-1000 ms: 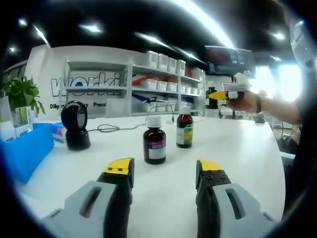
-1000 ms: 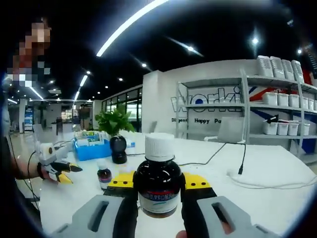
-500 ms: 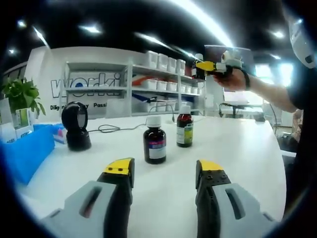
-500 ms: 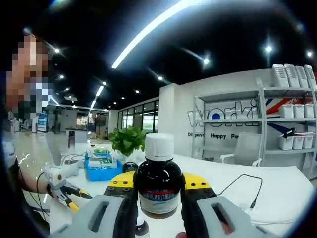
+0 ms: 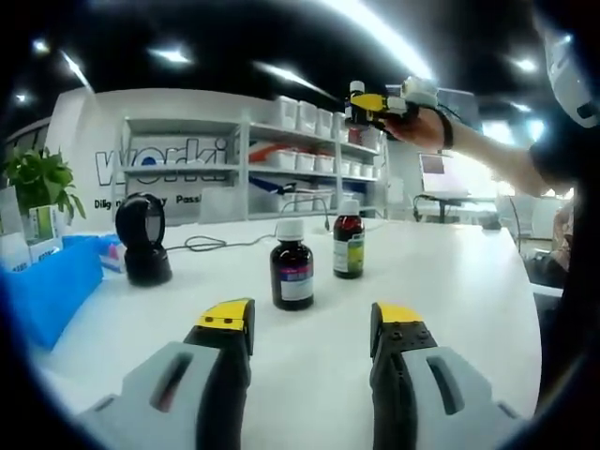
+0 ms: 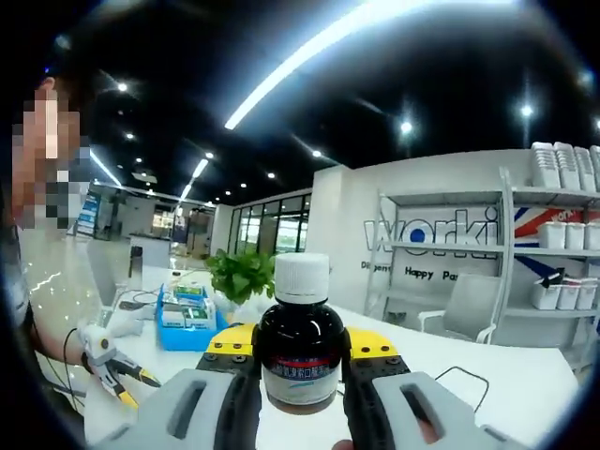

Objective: Rotate the medicine bottle to make it face forward pick up the medicine bottle inspect the drug traceability code place the medicine on the table

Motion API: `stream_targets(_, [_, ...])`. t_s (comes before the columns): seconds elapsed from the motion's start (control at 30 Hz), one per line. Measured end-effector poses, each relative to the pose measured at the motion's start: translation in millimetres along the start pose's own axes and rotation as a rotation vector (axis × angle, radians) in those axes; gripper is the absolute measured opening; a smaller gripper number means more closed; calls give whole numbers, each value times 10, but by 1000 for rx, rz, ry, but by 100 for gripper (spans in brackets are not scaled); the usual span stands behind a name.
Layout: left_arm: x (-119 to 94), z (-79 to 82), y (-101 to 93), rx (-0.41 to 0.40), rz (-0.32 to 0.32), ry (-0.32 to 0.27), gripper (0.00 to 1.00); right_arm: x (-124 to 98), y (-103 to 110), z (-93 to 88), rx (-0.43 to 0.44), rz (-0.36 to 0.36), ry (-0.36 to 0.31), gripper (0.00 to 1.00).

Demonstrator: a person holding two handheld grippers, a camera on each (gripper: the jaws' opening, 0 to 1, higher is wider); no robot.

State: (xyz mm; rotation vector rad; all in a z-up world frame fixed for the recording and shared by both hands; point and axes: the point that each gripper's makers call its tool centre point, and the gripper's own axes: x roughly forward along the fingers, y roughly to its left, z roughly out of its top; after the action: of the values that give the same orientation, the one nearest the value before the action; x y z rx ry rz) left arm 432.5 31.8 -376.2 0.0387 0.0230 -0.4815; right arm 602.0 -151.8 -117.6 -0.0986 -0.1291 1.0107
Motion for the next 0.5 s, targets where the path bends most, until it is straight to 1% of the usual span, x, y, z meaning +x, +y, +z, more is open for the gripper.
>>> stream_targets(0.1, [-1,2,7,-1,2,-2,40,123,-31,148,-17,21,3,28])
stream_targets(0.2, [-2,3,9,-1,3,-3,40,269,-80,334,-27,39,-3,28])
stream_targets(0.3, [-3,5,11,0,4,-3,40,432,-80,497,-35,59,-9,28])
stream_targets(0.37, [-3,6,14,0,4,-4,40,547,-29,570,-53,82,-3,28])
stream_targets(0.5, [-4,11,20,-2,5,-6,40,796,107,660,-85,123,17,28])
